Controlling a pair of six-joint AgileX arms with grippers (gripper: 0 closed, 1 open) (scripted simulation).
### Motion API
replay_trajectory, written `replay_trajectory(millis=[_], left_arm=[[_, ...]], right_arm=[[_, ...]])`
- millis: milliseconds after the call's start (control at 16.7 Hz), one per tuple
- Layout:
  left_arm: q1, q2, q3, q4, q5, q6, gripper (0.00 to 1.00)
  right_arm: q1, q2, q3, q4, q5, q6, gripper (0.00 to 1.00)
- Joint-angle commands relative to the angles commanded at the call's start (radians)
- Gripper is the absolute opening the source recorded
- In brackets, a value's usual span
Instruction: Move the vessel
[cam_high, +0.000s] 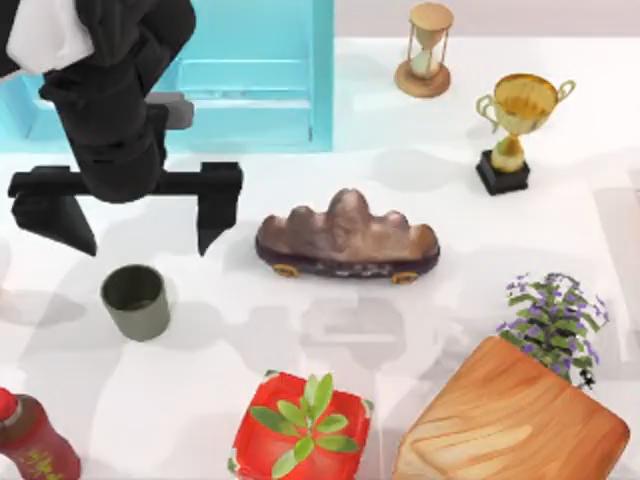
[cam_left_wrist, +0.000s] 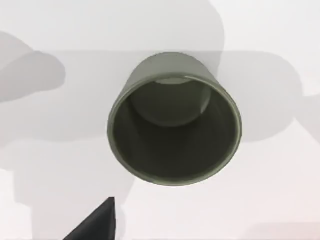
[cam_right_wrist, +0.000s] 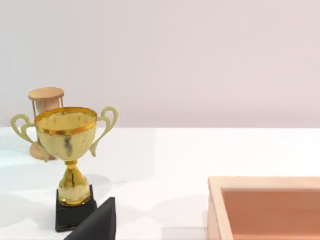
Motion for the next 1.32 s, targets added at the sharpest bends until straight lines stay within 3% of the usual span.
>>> replay_trajectory(millis=[420, 780, 1320], left_arm=[[0.000, 0.077, -0.215, 0.304, 0.000, 0.002, 1.00], [0.000, 0.089, -0.243, 0.337, 0.000, 0.002, 1.00], [0.000, 0.089, -0.243, 0.337, 0.000, 0.002, 0.32]], right_arm=[[0.000, 0.000, 0.000, 0.000, 0.000, 0.000, 1.00], [0.000, 0.000, 0.000, 0.000, 0.000, 0.000, 1.00], [0.000, 0.000, 0.000, 0.000, 0.000, 0.000, 1.00]])
